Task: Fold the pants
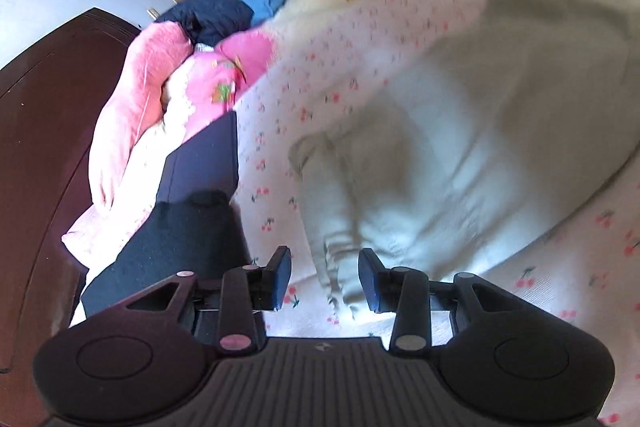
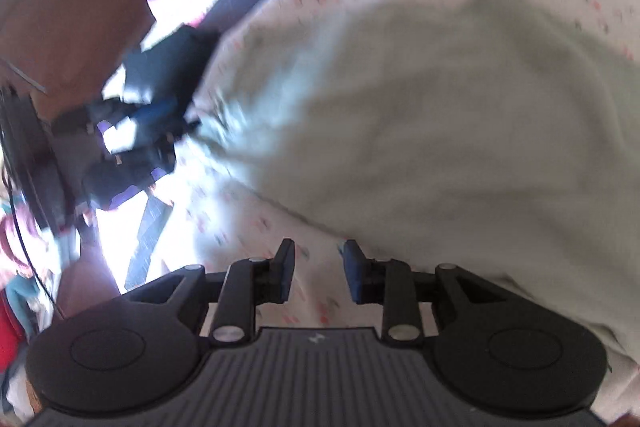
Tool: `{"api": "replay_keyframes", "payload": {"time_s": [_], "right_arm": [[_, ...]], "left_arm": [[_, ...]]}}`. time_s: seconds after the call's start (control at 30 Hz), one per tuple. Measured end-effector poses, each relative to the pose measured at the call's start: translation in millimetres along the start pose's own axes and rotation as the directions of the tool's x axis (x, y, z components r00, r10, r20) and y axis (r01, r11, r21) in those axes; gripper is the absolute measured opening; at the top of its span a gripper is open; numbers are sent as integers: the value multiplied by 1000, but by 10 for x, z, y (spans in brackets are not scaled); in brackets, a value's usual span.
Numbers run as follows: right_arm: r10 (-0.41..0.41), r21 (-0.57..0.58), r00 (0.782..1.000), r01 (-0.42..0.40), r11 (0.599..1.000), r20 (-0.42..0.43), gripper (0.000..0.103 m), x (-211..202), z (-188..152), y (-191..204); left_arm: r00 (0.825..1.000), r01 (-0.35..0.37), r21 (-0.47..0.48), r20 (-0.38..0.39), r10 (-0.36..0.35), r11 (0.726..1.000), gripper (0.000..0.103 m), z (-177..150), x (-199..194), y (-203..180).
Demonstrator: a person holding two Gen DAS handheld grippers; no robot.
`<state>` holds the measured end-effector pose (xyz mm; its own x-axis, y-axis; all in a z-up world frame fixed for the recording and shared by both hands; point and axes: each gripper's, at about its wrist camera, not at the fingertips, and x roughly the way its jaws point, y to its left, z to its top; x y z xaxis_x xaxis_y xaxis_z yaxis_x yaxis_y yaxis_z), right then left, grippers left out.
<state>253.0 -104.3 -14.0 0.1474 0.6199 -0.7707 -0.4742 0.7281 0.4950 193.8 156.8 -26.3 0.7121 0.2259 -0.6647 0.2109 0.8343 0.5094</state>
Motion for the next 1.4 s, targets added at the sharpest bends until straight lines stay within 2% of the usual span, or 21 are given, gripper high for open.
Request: {"api": "replay_keyframes", "payload": {"time_s": [0.1, 0.23, 0.33, 0.4, 0.43, 0.47, 0.57, 0.6, 0.67, 0.73, 0.83, 0.97, 1.1, 1.23, 1.3, 1.4], "right_arm": [[-5, -41, 1000, 6, 999, 21, 29, 35, 74, 75], [-35, -206, 999, 42, 978, 36, 29, 242, 169, 355], [6, -309, 1000, -2, 951, 11, 31, 529, 208, 607], [13, -406, 1000, -14, 914, -7, 32, 709, 202, 765], [-9, -457, 1000, 7, 889, -2, 32, 806, 192, 841], [-36, -506, 999, 31, 862, 1, 32, 906, 185, 913], [-114, -587, 993, 107, 803, 24, 31, 1136, 187, 1036], [-126, -591, 992, 113, 799, 20, 20, 1176, 209, 1073], [-103, -550, 994, 97, 829, 20, 1, 1152, 286, 1135], [-56, -502, 998, 60, 863, 24, 1, 1106, 367, 1187], [-65, -467, 998, 63, 882, 12, 1, 1273, 432, 1233], [-20, -422, 999, 34, 906, 36, 1, 1327, 454, 1267], [-23, -301, 999, 34, 953, 39, 3, 1476, 506, 1143], [15, -128, 999, -10, 992, 35, 3, 1713, 589, 959], [28, -102, 996, -20, 995, 85, 7, 1497, 559, 944], [-24, -49, 986, 33, 998, 164, 8, 933, 348, 790]], "left_arm": [[999, 29, 63, 29, -30, 998, 52, -81, -70, -84], [998, 57, 194, 27, -63, 979, 52, -266, -24, -166], [996, 64, 299, 42, -80, 952, 52, -371, 39, -190], [995, 55, 373, 57, -82, 926, 52, -418, 132, -207], [994, 59, 399, 61, -90, 915, 51, -431, 178, -202], [992, 66, 409, 71, -104, 910, 45, -432, 203, -184], [987, 85, 385, 94, -131, 919, 33, -398, 201, -109], [986, 83, 371, 104, -131, 925, 32, -387, 186, -72], [986, 73, 328, 120, -119, 942, 22, -361, 138, 41], [988, 34, 281, 134, -74, 959, 22, -352, 127, 189], [995, 5, 223, 95, -27, 975, 22, -360, 210, 376], [986, 37, 189, 154, -67, 981, 23, -298, 52, 407], [975, 127, 123, 169, -147, 984, 24, -228, 42, 341], [986, 99, 130, 123, -116, 987, 24, -175, 198, 323], [988, 114, 97, 96, -123, 989, 24, -127, 202, 398], [984, 142, 90, 94, -151, 986, 24, -24, 112, 355]]}}
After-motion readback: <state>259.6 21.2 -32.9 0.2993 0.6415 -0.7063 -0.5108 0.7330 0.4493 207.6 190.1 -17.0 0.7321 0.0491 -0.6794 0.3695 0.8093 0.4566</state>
